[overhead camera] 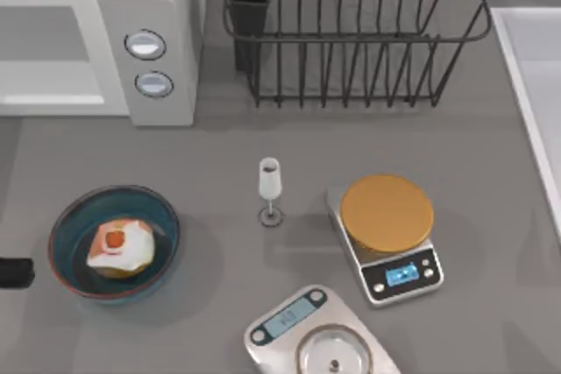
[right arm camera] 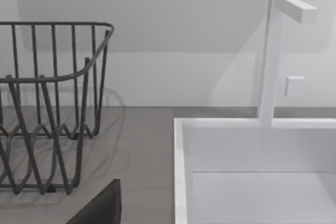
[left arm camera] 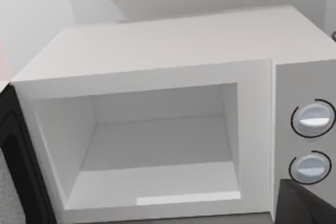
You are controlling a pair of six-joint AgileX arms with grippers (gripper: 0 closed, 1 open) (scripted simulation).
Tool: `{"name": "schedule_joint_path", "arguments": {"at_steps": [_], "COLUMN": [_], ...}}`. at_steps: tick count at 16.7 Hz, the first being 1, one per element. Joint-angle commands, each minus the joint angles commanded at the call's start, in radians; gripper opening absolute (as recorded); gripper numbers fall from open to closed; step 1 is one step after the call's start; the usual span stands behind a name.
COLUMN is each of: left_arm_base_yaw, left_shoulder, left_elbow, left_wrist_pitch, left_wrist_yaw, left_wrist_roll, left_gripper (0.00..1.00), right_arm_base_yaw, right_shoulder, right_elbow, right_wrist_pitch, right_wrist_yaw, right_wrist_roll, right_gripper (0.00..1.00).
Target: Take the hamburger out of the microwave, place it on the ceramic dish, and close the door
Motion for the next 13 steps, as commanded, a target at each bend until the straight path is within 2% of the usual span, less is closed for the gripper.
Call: {"name": "schedule_joint_path", "arguments": {"at_steps": [2,5,13], "left_arm_base_yaw": [0.114,0.354,1.176], "left_shoulder": [0.117,0.370,1.187], "left_elbow": [0.095,0.270,0.753], "left_wrist_pitch": [-0.046,-0.129,-0.344], "left_wrist_yaw": [0.092,0.273,0.879], "left_wrist_roll": [0.073,0.210,0.608], "left_gripper": [0.00,0.00,0.00], "right_arm_base_yaw": [0.000,0.000,0.000], "right_shoulder": [0.000,0.000,0.000], "right_elbow": [0.000,0.000,0.000], "right_wrist_pitch": [0.000,0.000,0.000], "right_wrist_yaw": [0.000,0.000,0.000], "right_wrist_roll": [0.000,0.000,0.000], "right_gripper": [1.00,1.00,1.00]}}
